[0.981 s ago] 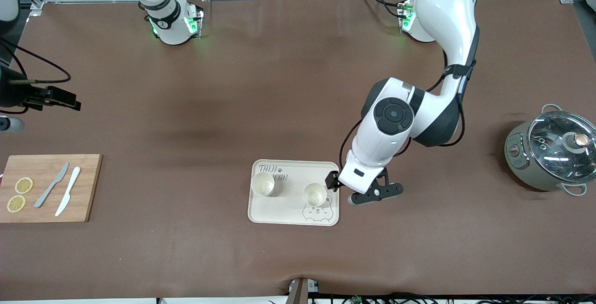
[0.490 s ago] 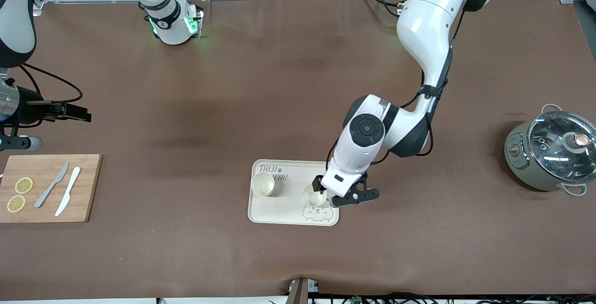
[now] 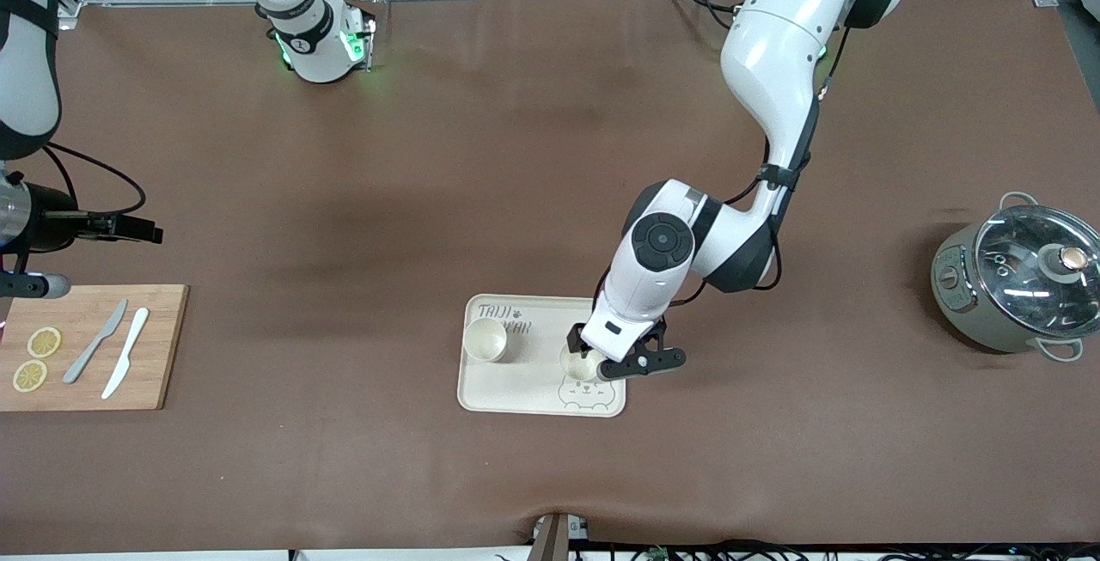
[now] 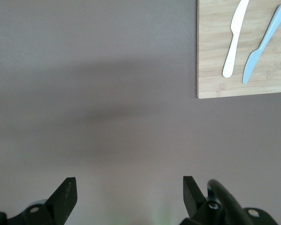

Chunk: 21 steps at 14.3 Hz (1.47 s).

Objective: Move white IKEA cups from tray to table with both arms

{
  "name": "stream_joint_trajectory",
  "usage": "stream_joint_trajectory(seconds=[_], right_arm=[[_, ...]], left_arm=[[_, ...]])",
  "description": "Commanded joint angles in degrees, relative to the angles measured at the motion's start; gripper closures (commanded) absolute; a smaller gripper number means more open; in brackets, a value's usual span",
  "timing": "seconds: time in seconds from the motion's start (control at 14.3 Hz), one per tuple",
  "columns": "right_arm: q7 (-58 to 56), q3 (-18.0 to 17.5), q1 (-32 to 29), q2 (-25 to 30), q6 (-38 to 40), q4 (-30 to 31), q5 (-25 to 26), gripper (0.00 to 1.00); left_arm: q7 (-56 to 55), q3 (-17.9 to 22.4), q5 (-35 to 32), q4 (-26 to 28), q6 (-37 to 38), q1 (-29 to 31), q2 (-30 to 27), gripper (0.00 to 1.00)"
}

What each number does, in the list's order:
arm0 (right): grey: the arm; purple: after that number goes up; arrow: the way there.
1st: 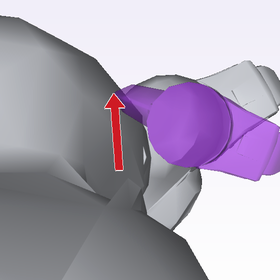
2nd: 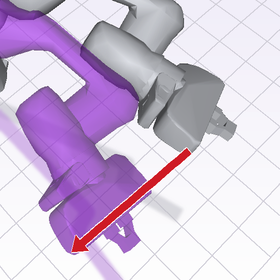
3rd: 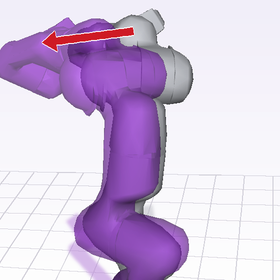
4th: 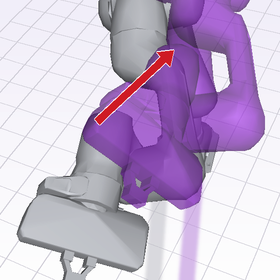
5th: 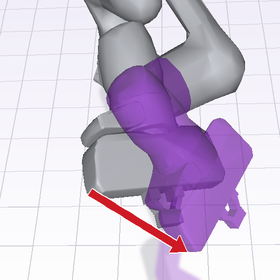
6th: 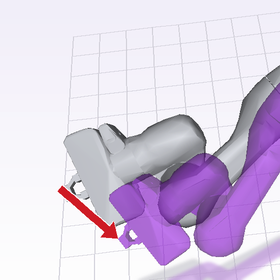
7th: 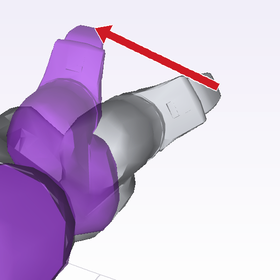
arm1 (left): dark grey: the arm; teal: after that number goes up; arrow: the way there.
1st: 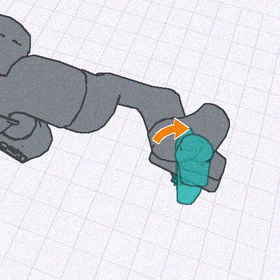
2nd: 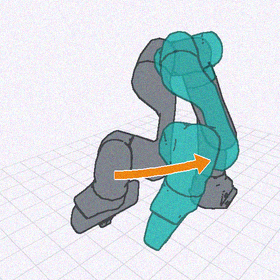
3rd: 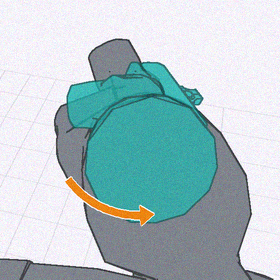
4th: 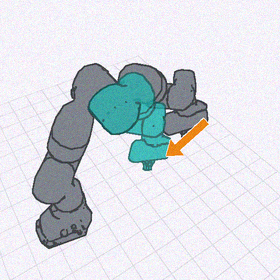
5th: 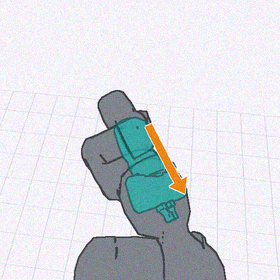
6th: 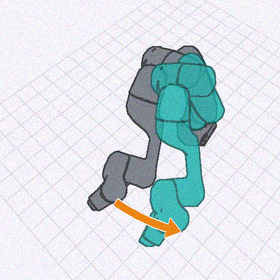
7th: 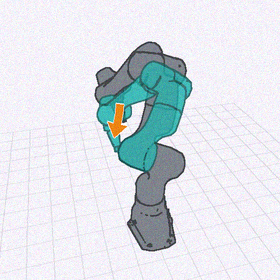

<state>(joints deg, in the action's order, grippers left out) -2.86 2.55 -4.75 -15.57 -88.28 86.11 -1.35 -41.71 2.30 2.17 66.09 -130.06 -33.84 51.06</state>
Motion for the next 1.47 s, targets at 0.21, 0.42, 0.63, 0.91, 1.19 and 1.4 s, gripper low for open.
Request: stream_joint_trajectory(seconds=[0.21,0.42,0.63,0.91,1.19,1.4], right_arm=[[0.5,-0.9,0.6,-1.8,1.0,-1.0,-0.9,0.00],[11.2,-1.1,3.4,-1.7,2.1,-0.9,-1.0,0.00],[15.0,-1.1,4.9,-1.8,1.9,-0.2,-4.0,0.00],[23.3,-1.0,5.3,-2.4,1.3,0.2,-9.2,0.00],[24.2,-1.0,6.9,-3.7,0.4,0.1,-9.4,0.00],[28.9,-1.1,8.6,-4.4,-1.3,0.1,-9.6,0.00]], left_arm=[[-0.2,0.8,-2.3,-1.2,-1.8,-0.5,2.2,0.00],[-0.1,0.8,-2.3,-1.2,-3.4,-0.4,3.1,0.00],[0.2,0.8,-2.6,-1.2,-3.6,-0.2,3.4,0.00],[0.2,0.8,-2.6,-1.2,-4.2,0.0,4.3,0.00],[0.2,0.8,-2.6,-0.9,-5.1,-0.1,5.0,0.00],[0.2,1.0,-2.7,-0.9,-5.5,-0.2,5.4,0.00]])
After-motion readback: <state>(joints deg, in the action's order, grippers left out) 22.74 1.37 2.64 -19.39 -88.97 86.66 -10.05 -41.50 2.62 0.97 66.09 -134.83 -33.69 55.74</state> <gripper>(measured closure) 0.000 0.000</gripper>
